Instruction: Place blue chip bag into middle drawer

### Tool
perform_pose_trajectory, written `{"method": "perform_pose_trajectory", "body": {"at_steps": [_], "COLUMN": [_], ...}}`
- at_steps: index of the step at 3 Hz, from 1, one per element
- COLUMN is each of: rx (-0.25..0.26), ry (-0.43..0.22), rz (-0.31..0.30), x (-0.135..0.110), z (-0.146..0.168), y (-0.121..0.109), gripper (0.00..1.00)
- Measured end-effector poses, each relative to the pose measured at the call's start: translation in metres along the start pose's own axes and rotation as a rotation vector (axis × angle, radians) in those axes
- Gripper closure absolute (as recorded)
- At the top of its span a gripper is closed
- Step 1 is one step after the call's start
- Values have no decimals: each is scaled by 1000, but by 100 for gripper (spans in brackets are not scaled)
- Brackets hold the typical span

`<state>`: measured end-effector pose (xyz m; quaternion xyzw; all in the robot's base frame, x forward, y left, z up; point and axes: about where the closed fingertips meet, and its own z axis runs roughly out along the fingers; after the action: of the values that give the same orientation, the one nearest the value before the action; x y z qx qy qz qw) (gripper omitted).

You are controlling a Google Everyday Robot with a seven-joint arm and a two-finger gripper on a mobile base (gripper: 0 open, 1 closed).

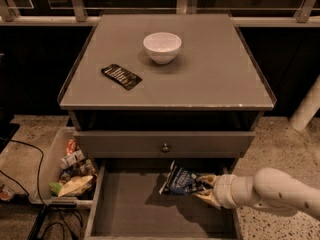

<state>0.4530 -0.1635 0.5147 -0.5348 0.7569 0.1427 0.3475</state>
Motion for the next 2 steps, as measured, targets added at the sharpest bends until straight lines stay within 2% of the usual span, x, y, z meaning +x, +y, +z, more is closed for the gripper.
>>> {"method": "perform_pose_trajectory", "body": {"at_steps": [1, 2], "rx": [-58, -124], "ry": [20, 76], "rz": [-2, -6], "x": [12, 35], "z": [44, 86], "y": [-5, -2], "gripper": [100, 100]}}
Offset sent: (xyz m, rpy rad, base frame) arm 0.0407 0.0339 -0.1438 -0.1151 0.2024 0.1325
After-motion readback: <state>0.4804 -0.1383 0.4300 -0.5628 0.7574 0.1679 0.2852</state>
